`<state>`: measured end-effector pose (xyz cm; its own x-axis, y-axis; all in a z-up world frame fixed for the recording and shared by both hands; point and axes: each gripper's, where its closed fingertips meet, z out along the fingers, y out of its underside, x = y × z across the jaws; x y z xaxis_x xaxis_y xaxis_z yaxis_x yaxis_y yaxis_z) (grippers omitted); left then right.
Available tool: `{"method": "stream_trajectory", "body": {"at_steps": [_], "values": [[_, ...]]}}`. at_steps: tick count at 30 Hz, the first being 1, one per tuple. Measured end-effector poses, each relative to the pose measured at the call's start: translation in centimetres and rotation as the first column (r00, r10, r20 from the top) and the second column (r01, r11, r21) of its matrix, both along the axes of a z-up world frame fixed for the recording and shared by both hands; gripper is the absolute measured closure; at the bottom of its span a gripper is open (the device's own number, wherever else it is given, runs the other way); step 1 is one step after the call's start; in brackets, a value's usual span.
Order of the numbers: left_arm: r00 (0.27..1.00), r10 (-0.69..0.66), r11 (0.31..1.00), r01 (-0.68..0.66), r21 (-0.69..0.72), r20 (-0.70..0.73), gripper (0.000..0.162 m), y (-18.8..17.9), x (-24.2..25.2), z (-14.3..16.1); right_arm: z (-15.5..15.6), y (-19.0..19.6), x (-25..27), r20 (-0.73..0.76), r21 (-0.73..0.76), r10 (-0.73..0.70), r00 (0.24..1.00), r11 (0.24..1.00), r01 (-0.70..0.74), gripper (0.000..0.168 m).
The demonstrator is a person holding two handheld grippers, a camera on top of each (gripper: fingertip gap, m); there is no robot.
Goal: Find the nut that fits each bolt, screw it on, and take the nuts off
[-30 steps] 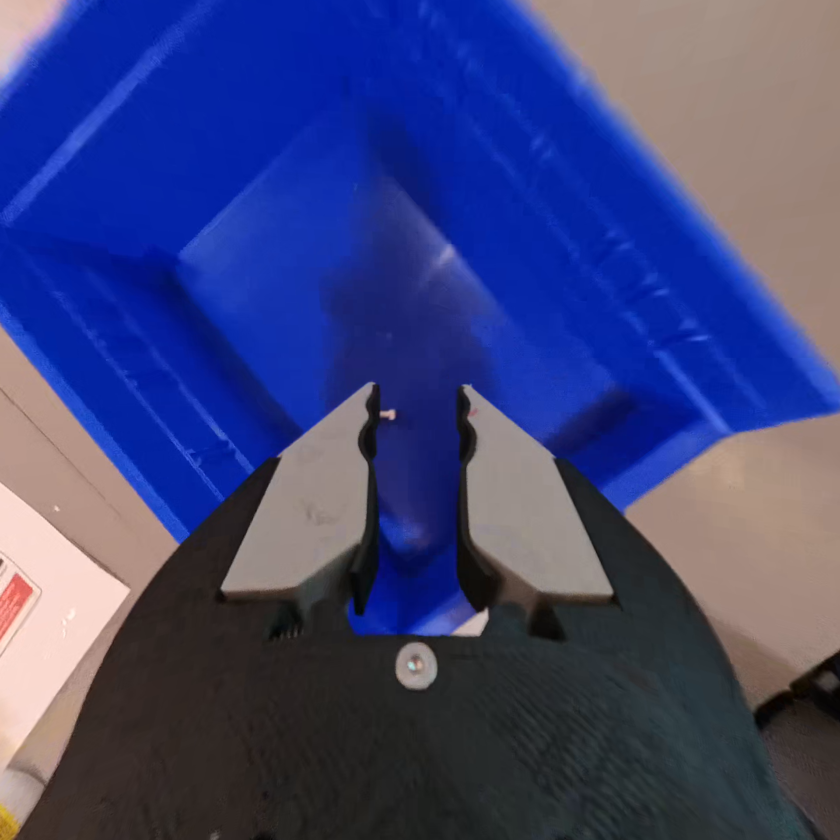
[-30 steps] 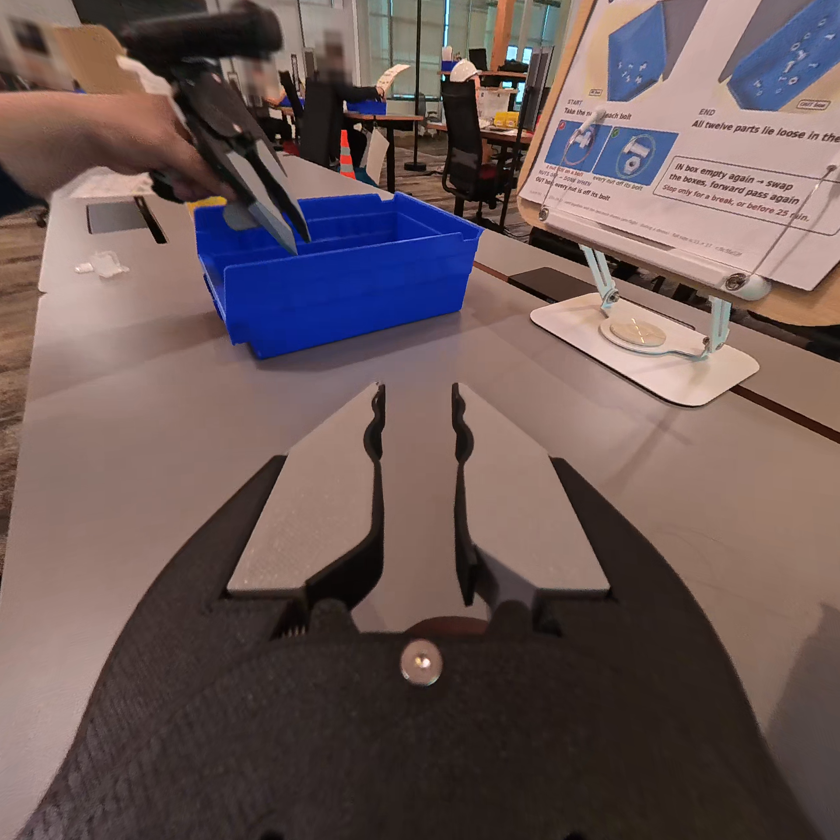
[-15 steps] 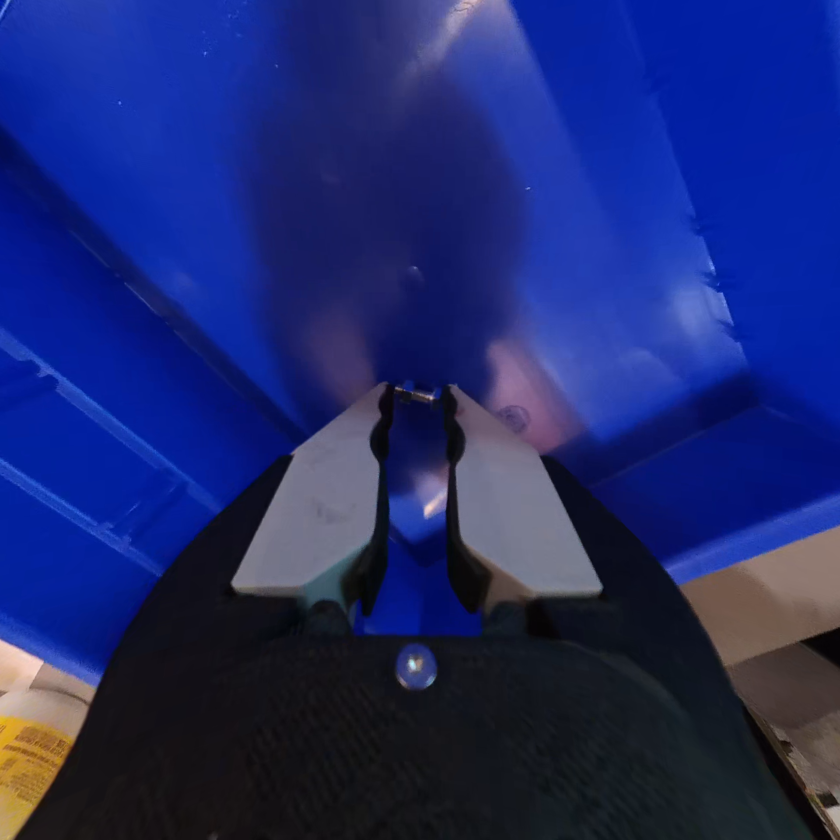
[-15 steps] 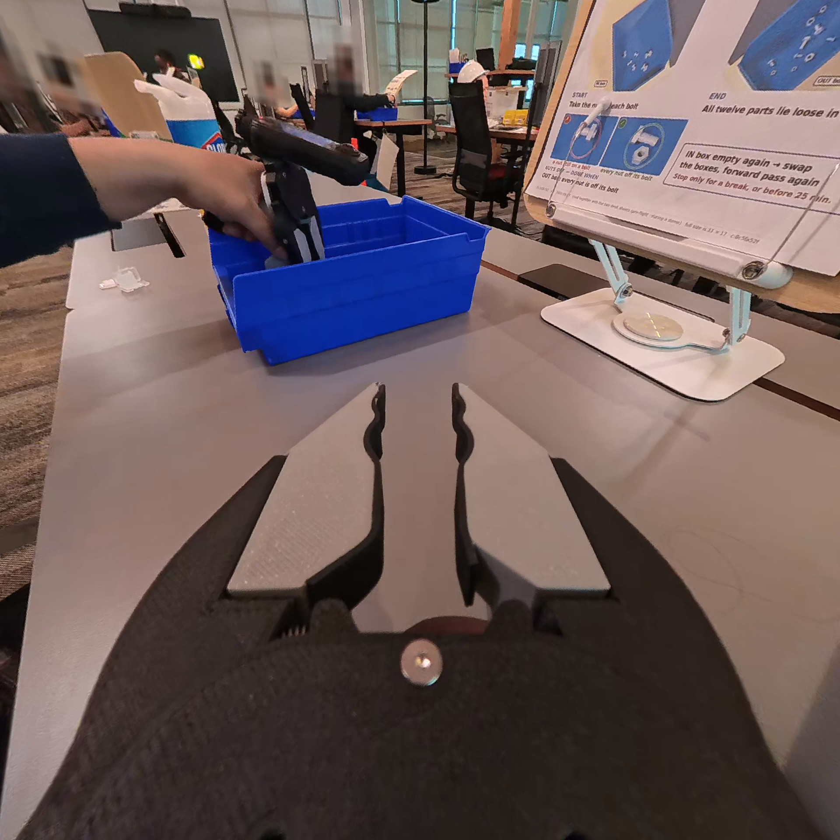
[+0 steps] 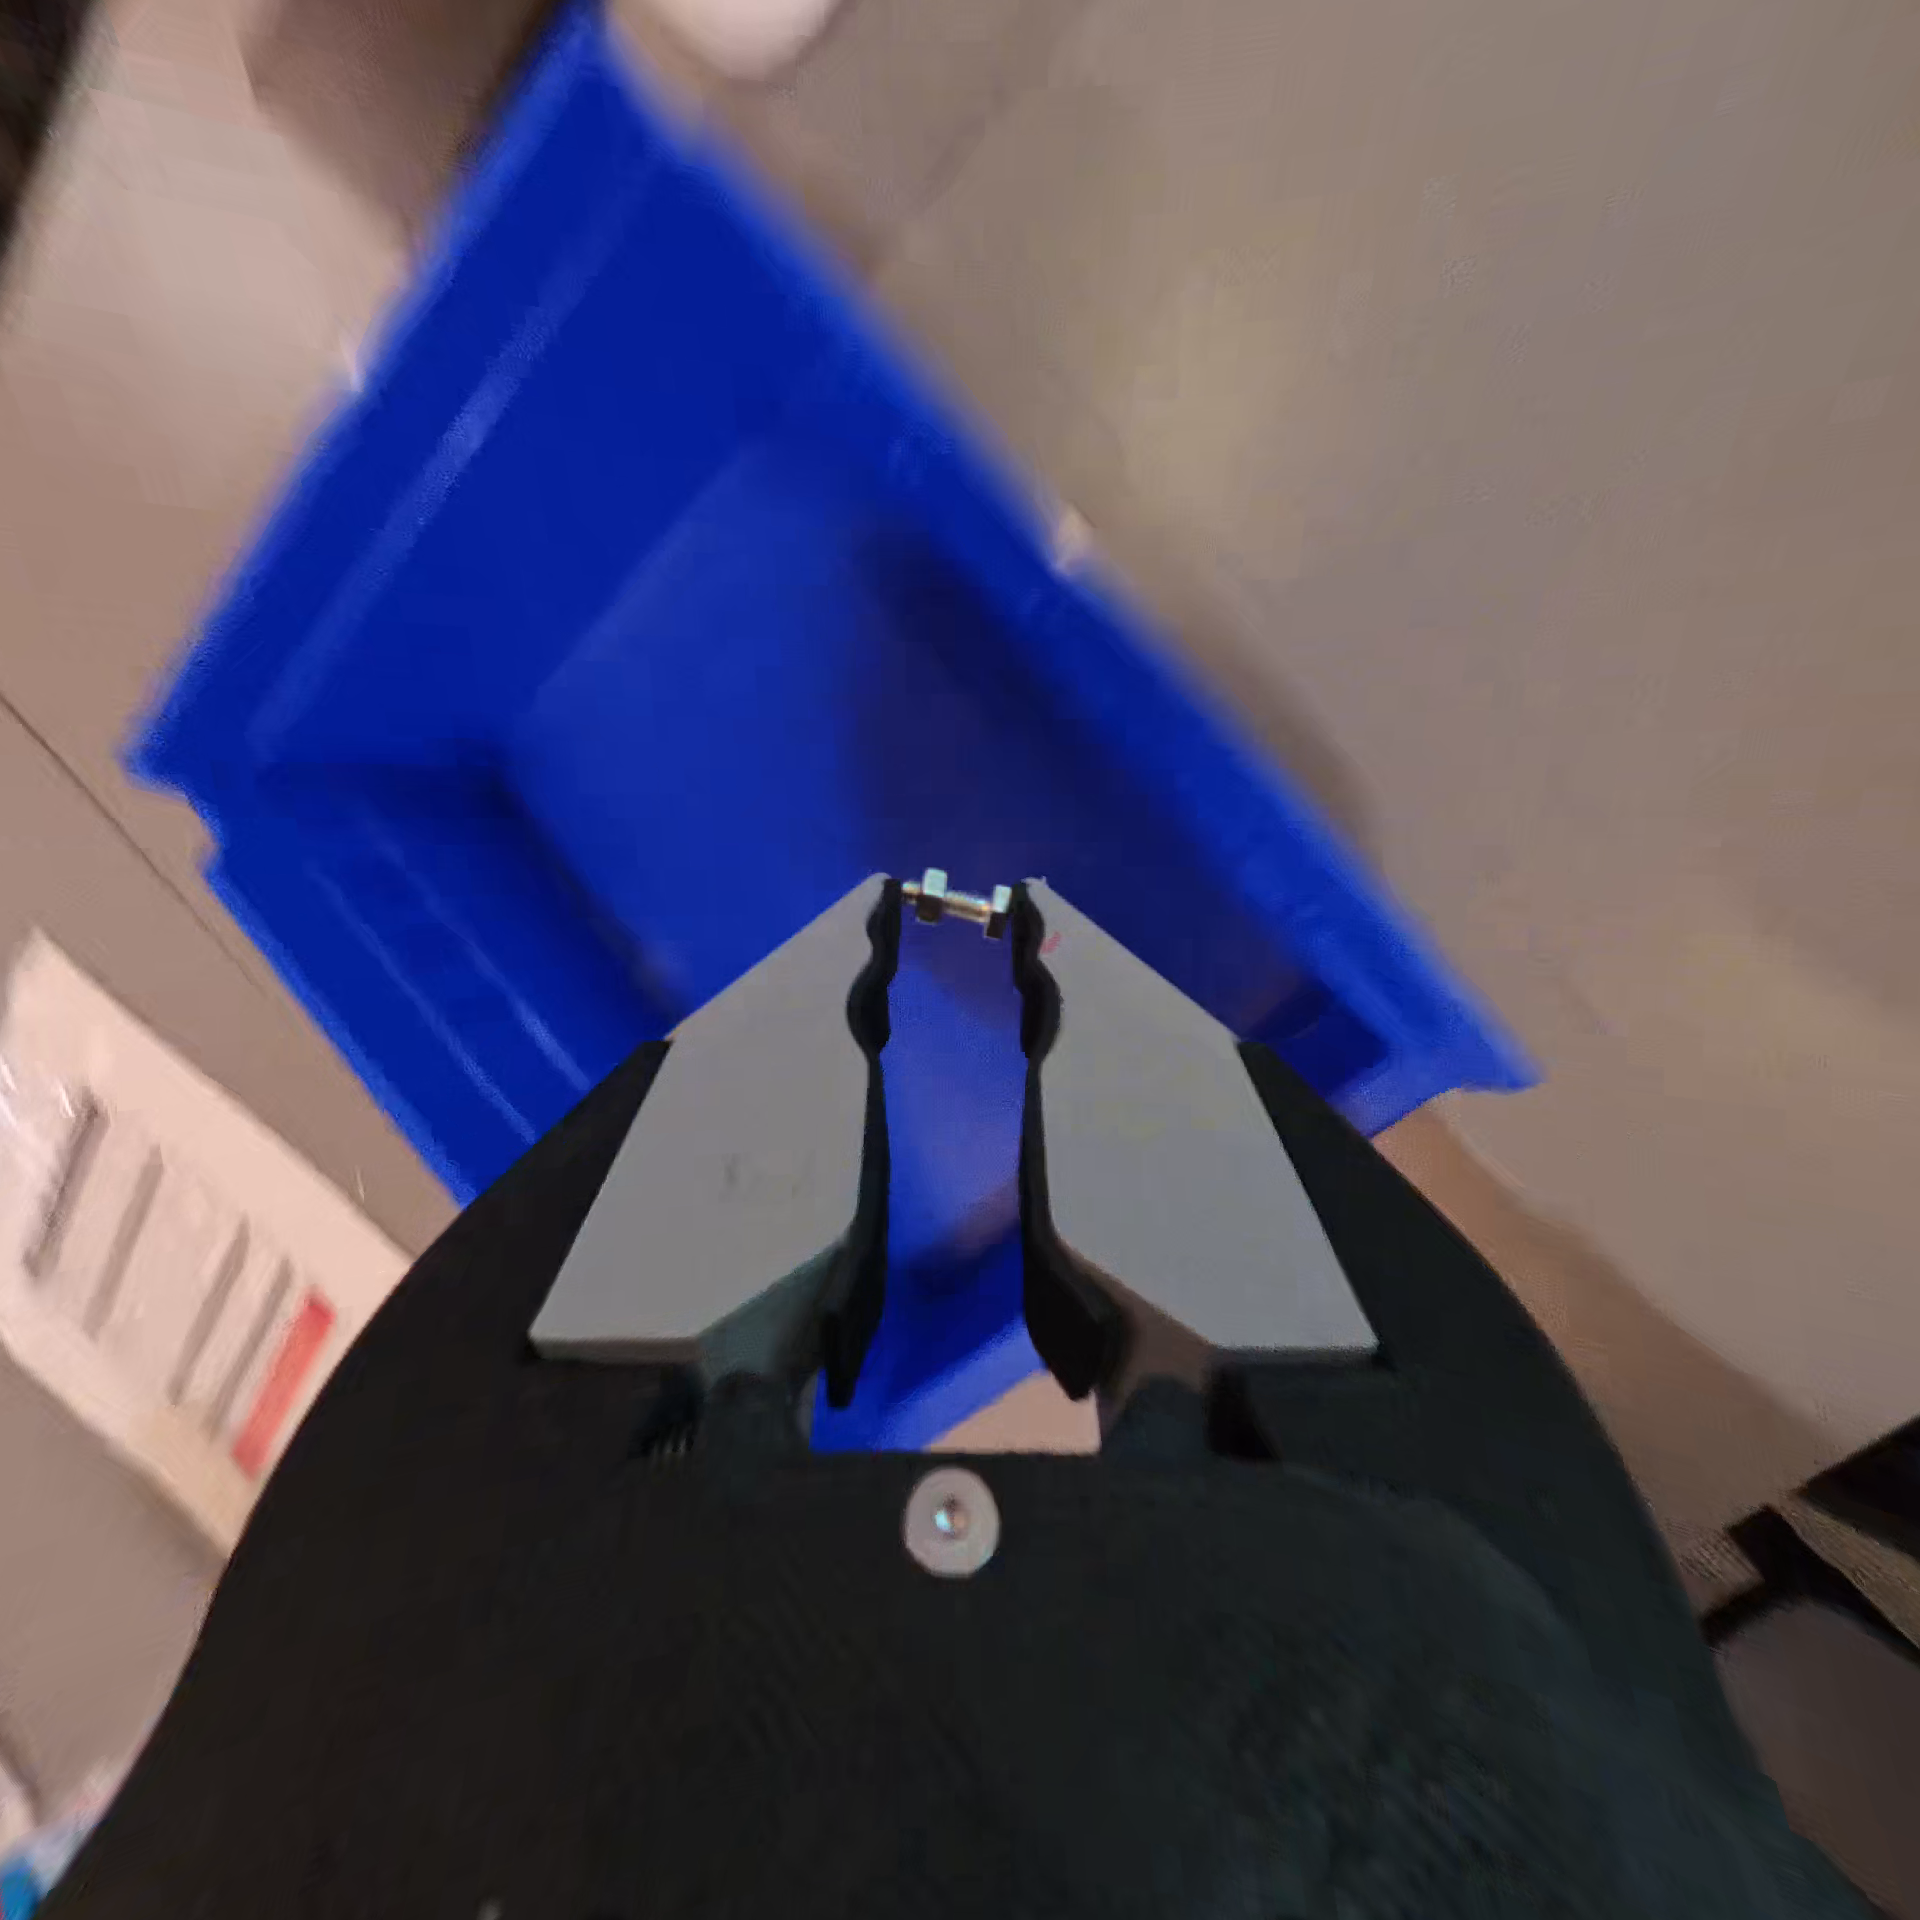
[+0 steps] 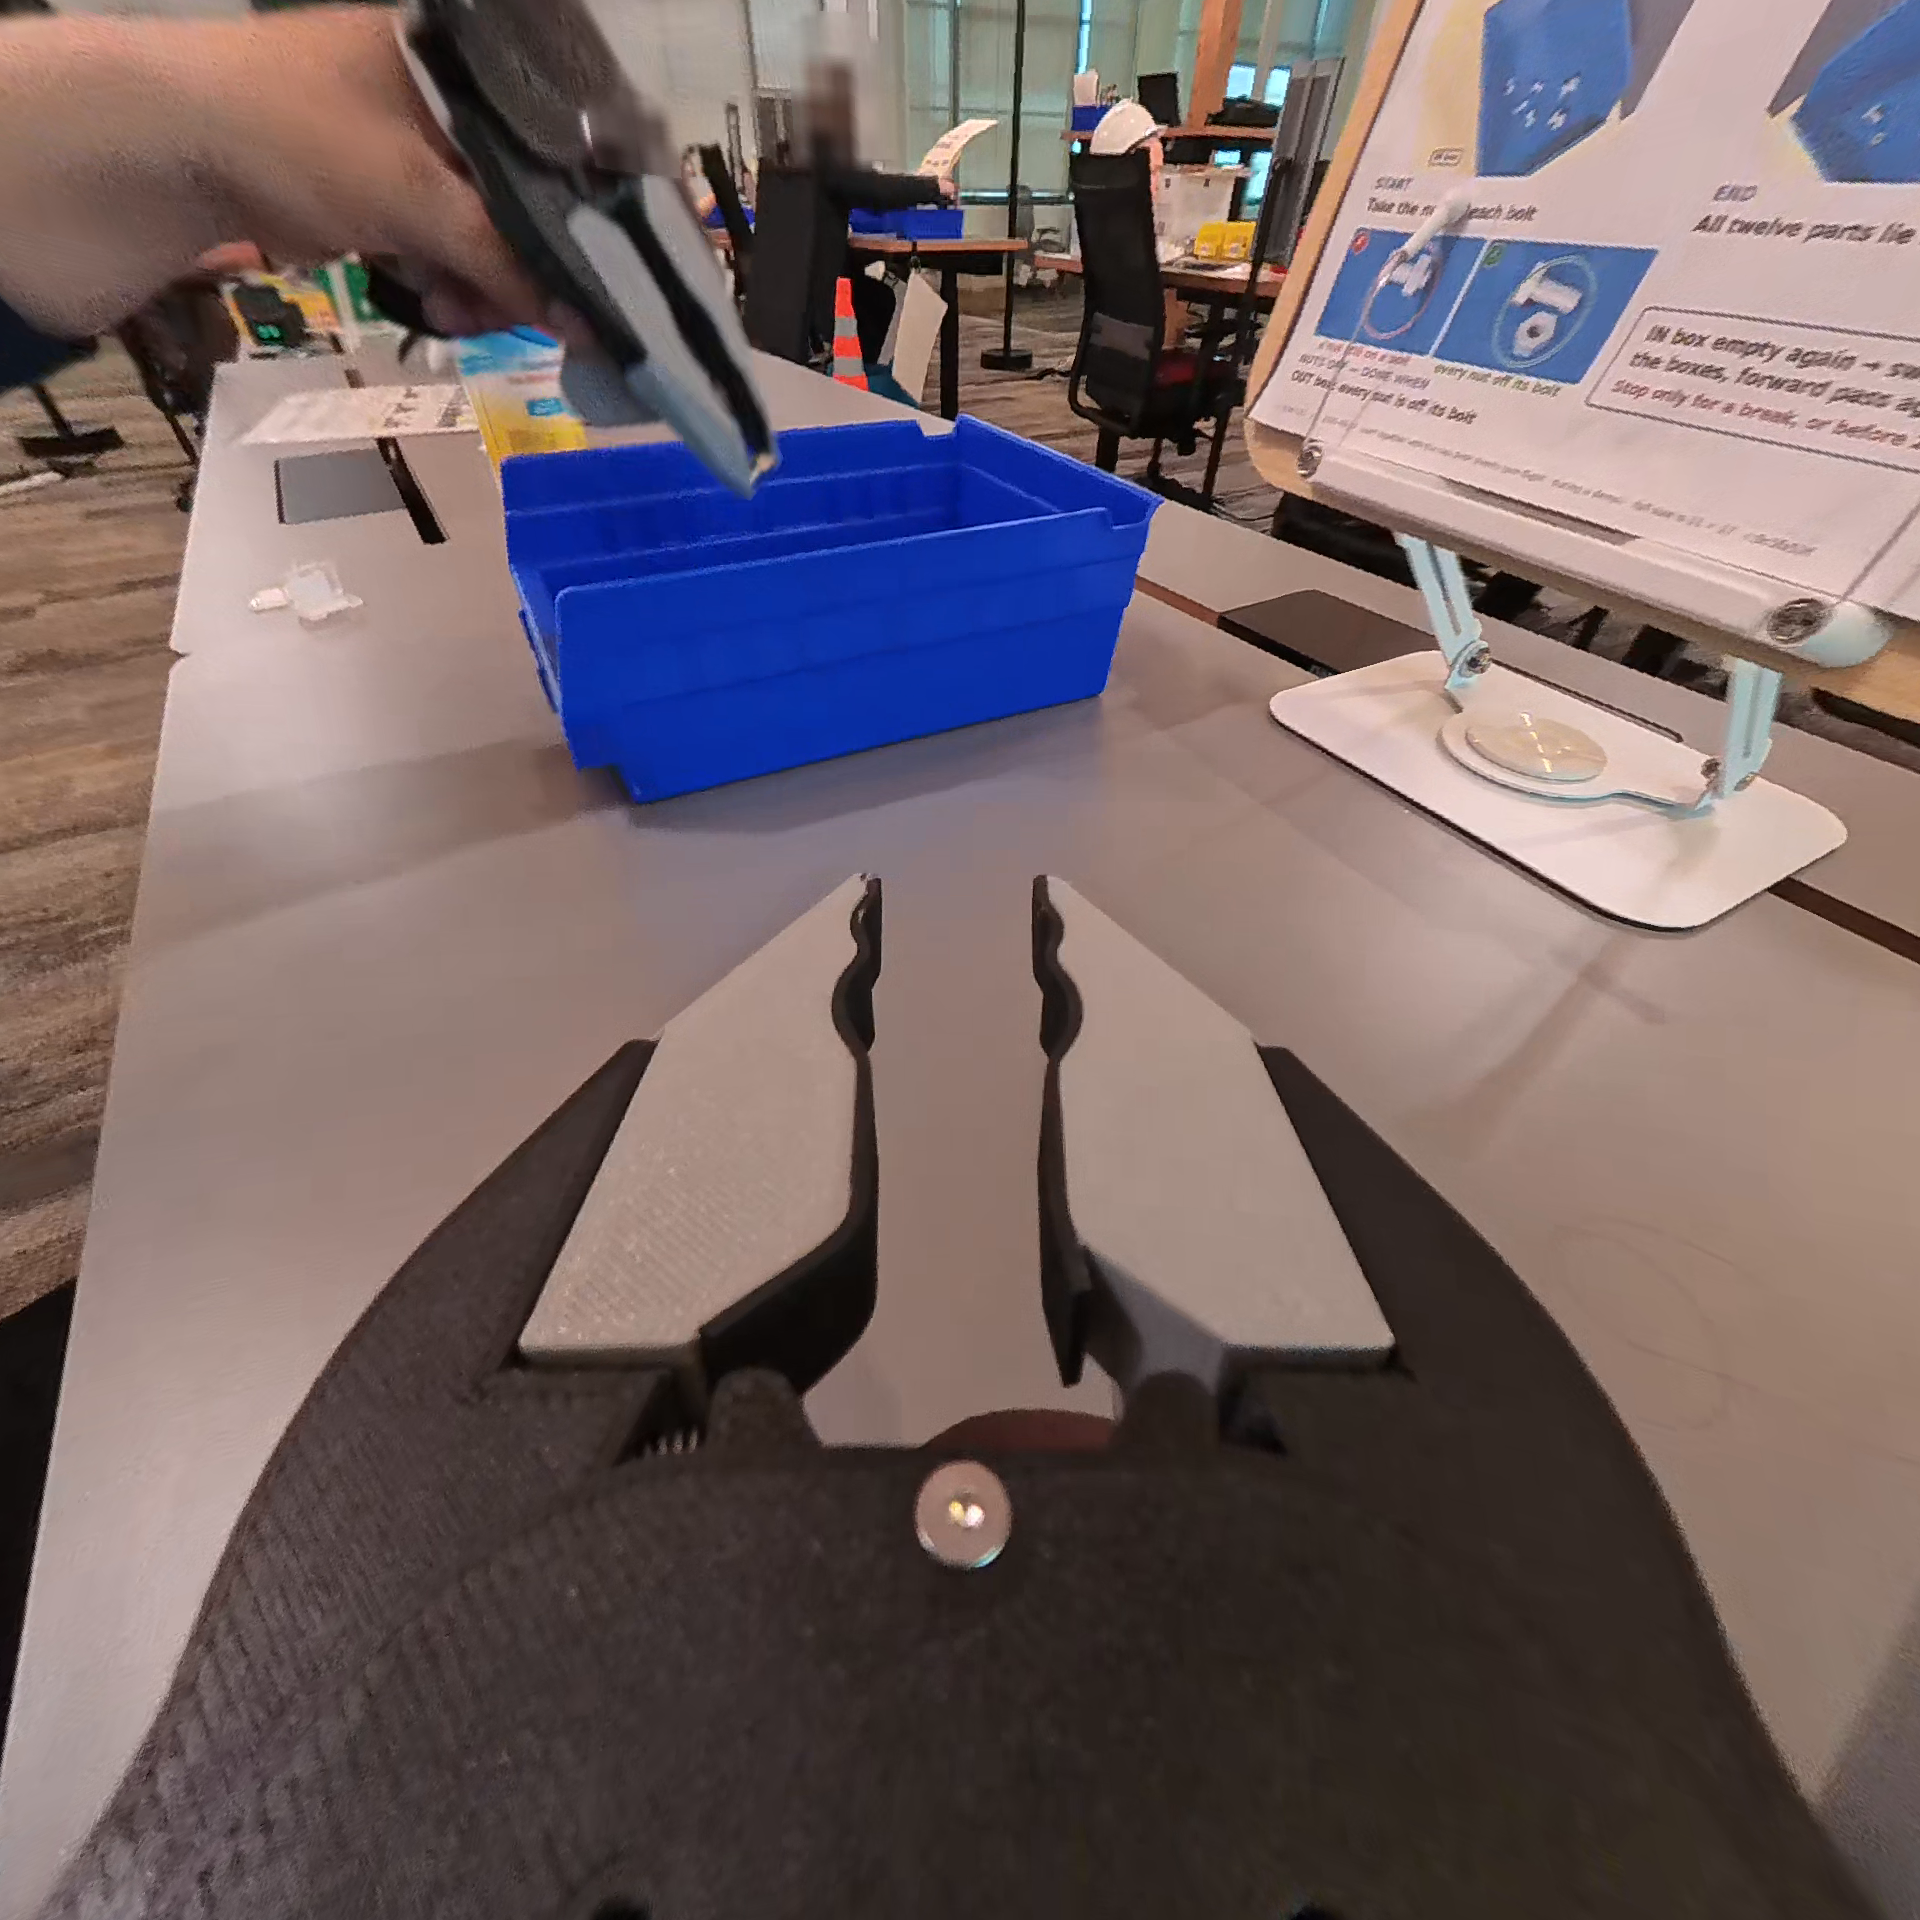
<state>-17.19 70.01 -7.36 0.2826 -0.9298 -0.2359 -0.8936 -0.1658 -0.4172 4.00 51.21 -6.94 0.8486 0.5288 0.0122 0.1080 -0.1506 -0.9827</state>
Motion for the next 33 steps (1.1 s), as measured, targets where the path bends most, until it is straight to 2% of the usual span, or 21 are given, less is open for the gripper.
{"method": "stream_trajectory", "body": {"at_steps": [2, 5, 9, 11, 14, 17, 20, 24, 26, 30, 33], "values": [[0.978, -0.149, 0.987, 0.138, 0.087, 0.143, 0.143, -3.2, 4.5, 2.7, -0.3, -0.3, -1.0, -0.035, -0.033, 0.065, 0.997, 0.997, -0.066, 0.142], [0.859, -0.406, 0.906, 0.334, 0.260, 0.311, 0.143, -9.7, 10.8, 4.6, 0.0, -0.9, -1.9, -0.178, -0.072, 0.152, 0.972, 0.983, -0.167, 0.142], [0.660, -0.639, 0.751, 0.428, 0.502, 0.394, 0.143, -17.2, 15.8, 4.1, 1.7, -2.0, -2.1, -0.367, -0.075, 0.260, 0.893, 0.949, -0.307, 0.141], [0.601, -0.710, 0.676, 0.436, 0.595, 0.366, 0.143, -19.4, 17.1, 3.0, 2.4, -2.5, -2.1, -0.437, -0.058, 0.304, 0.846, 0.929, -0.364, 0.141], [0.556, -0.749, 0.622, 0.407, 0.669, 0.359, 0.143, -20.7, 18.2, 2.3, 2.8, -3.0, -2.4, -0.483, -0.049, 0.345, 0.805, 0.907, -0.418, 0.143], [0.497, -0.774, 0.607, 0.406, 0.683, 0.392, 0.143, -21.6, 18.5, 2.9, 1.8, -2.7, -2.7, -0.470, -0.103, 0.328, 0.819, 0.902, -0.420, 0.143], [0.469, -0.806, 0.570, 0.451, 0.687, 0.361, 0.143, -22.4, 18.7, 2.4, 1.6, -2.9, -3.4, -0.467, -0.106, 0.350, 0.812, 0.889, -0.444, 0.144], [0.446, -0.831, 0.535, 0.480, 0.696, 0.331, 0.143, -23.2, 19.0, 1.4, 1.4, -3.3, -4.1, -0.471, -0.108, 0.385, 0.794, 0.868, -0.485, 0.159], [0.440, -0.837, 0.525, 0.476, 0.705, 0.326, 0.143, -23.4, 19.0, 1.3, 1.2, -3.4, -4.2, -0.465, -0.113, 0.392, 0.794, 0.863, -0.492, 0.161], [0.455, -0.821, 0.547, 0.456, 0.702, 0.344, 0.143, -22.9, 19.3, 1.0, 0.8, -2.8, -3.9, -0.411, -0.121, 0.357, 0.839, 0.891, -0.438, 0.161], [0.480, -0.765, 0.634, 0.445, 0.632, 0.429, 0.144, -22.0, 19.3, 0.5, 0.7, -1.9, -2.9, -0.389, -0.115, 0.294, 0.873, 0.925, -0.363, 0.161]]}}
